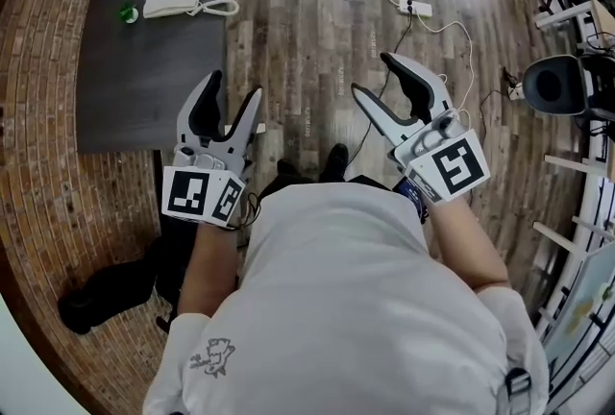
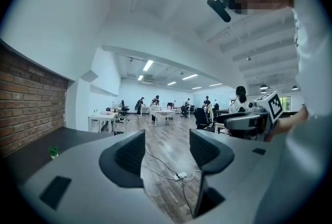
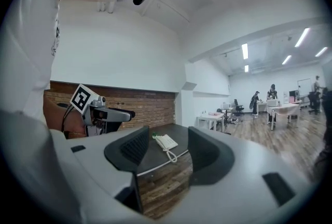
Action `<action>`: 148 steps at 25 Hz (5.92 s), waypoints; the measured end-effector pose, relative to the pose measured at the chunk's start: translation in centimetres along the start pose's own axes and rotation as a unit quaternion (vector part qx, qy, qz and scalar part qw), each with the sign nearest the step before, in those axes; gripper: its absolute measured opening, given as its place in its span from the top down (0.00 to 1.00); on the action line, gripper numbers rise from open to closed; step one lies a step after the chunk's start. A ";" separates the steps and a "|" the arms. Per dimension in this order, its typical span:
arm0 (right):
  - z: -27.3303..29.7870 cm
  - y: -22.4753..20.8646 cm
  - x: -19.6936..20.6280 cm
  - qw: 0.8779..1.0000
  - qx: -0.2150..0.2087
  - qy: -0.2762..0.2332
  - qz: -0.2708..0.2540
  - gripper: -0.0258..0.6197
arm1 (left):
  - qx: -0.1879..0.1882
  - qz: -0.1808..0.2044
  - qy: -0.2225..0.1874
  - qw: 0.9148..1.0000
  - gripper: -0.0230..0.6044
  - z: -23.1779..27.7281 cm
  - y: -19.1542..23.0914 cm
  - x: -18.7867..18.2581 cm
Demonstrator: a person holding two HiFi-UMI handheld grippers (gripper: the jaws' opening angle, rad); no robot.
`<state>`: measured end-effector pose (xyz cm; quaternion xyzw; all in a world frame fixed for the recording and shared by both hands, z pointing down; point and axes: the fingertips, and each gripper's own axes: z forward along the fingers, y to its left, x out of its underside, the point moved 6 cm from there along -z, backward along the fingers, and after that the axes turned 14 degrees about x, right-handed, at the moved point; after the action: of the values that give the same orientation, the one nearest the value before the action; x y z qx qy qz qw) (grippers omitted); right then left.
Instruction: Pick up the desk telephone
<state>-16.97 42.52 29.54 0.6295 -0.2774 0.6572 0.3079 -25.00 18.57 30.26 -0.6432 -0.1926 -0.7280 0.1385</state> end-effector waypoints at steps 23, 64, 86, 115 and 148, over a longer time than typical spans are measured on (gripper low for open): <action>14.2 -5.7 0.1 1.000 0.000 0.025 -0.011 0.57 | 0.003 0.001 -0.013 1.000 0.51 9.6 13.2 -0.5; 57.6 8.6 -3.5 0.936 -0.346 0.032 -0.059 0.55 | -0.342 -0.057 -0.029 0.938 0.51 -3.1 42.0 -0.3; 74.9 3.9 -1.1 0.825 -0.562 0.036 -0.051 0.57 | -0.512 -0.104 -0.004 0.853 0.50 9.0 46.0 -0.9; 82.2 12.9 20.2 0.699 -0.647 0.276 -0.127 0.66 | -0.484 -0.372 -0.023 0.792 0.44 8.5 51.4 21.4; 84.5 16.5 34.7 0.595 -0.621 0.496 -0.119 0.78 | -0.330 -0.492 -0.187 0.784 0.45 8.2 55.5 32.5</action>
<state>25.49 -29.99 69.11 -0.1098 -0.3456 0.4946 0.7899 2.80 -25.39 68.91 -0.5913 -0.2525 -0.5821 -0.4978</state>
